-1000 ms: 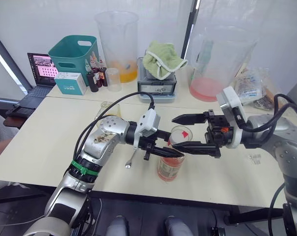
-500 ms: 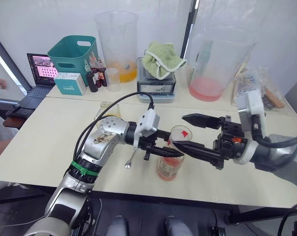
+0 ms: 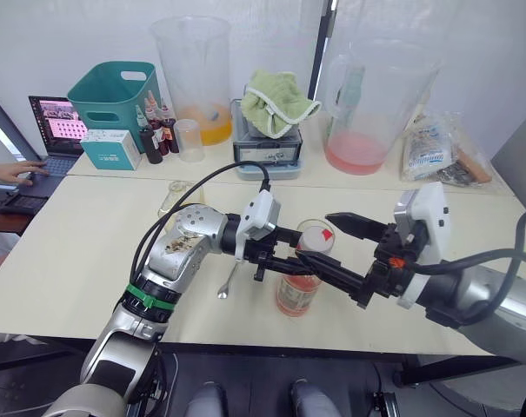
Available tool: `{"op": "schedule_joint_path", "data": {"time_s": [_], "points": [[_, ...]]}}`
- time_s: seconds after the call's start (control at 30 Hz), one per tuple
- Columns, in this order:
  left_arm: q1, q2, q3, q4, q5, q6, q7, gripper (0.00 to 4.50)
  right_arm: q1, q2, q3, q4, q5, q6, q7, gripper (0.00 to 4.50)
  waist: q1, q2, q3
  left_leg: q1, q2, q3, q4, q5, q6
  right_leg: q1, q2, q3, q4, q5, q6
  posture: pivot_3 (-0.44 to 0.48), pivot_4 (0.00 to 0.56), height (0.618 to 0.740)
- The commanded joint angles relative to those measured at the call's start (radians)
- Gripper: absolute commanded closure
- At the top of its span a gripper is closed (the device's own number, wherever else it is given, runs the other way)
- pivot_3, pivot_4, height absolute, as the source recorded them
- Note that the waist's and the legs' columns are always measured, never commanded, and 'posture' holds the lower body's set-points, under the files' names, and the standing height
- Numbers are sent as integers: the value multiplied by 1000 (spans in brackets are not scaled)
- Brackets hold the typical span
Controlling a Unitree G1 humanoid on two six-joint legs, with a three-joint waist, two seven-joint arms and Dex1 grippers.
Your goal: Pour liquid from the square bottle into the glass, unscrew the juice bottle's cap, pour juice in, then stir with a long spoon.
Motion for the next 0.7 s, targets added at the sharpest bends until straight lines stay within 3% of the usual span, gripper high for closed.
{"op": "schedule_joint_path", "data": {"time_s": [0.03, 0.33, 0.37, 0.53, 0.6, 0.7], "points": [[0, 4, -15, 22, 39, -9, 4, 2994, 5, -6, 4, -20, -33, -29, -12, 7, 0, 0, 0, 0, 0, 0, 0, 0, 0, 0, 0, 0, 0, 0, 0, 0, 150, 740], [2, 4, -18, 17, 39, -7, 4, 2994, 7, 3, 7, -31, -13, -69, -25, 7, 0, 0, 0, 0, 0, -4, 1, 0, 0, 3, 0, -3, 0, 0, 0, 0, 150, 740], [2, 4, -18, 17, 38, -7, 4, 2994, 7, 1, 8, -32, -11, -71, -26, 521, 0, 0, 0, 0, 0, -4, 1, 0, 0, 3, 0, -4, 0, 0, 0, 0, 150, 740], [1, 4, -20, 14, 40, -5, 7, 2994, 2, -1, 21, -31, -12, -84, -26, 2248, -1, 0, 0, 1, 0, -5, 2, 0, 0, 4, 0, -5, 0, 0, 0, 0, 150, 740], [-1, 4, -19, 13, 39, -3, 8, 2994, 4, -2, 24, -27, -21, -85, -19, 2743, -1, 0, 0, 1, 0, -6, 2, 0, 0, 5, 0, -5, 0, 0, 0, 0, 150, 740], [-2, 7, -18, 12, 39, -2, 8, 2994, -1, 1, 32, -21, -33, -83, -11, 2836, -1, 0, 0, 1, 0, -6, 2, 0, 0, 5, 0, -6, 0, 0, 0, 0, 150, 740]]}}
